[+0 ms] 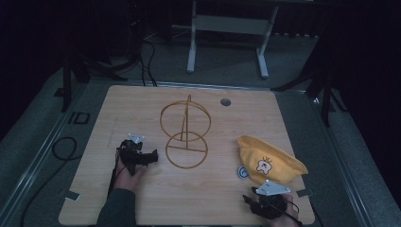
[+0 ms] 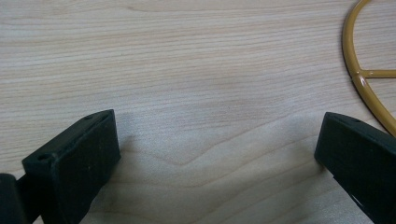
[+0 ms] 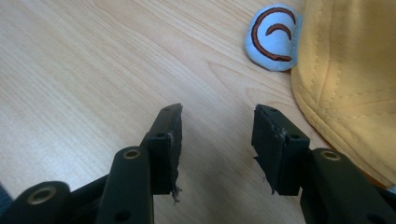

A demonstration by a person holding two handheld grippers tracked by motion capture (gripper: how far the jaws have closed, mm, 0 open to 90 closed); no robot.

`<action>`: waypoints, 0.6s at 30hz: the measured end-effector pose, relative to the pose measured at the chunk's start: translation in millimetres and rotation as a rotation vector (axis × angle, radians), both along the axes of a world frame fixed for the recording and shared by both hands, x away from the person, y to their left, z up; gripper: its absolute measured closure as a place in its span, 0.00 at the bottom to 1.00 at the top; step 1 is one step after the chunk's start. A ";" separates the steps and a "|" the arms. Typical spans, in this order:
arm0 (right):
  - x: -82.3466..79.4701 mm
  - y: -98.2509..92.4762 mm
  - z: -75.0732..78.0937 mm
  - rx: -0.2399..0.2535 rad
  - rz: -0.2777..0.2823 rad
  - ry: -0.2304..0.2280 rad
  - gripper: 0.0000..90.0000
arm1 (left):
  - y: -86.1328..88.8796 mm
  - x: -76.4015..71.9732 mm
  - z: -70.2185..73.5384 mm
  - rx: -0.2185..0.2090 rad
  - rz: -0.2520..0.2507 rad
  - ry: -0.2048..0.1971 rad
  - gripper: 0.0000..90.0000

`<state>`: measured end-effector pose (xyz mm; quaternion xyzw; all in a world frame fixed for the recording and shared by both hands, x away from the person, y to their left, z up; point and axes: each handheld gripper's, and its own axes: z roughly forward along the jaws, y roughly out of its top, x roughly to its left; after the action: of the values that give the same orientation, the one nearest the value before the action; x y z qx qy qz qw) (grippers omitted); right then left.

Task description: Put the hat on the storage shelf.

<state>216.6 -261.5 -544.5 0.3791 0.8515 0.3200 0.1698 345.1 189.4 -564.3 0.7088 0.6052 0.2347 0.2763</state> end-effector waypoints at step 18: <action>-17.5 -31.2 27.4 -0.025 -0.084 -0.051 0.60 | 0.0 0.0 0.0 0.000 0.000 0.000 0.00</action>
<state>199.1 -292.7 -517.1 0.4039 0.8343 0.3115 0.2093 345.1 189.4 -564.3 0.7088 0.6052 0.2347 0.2762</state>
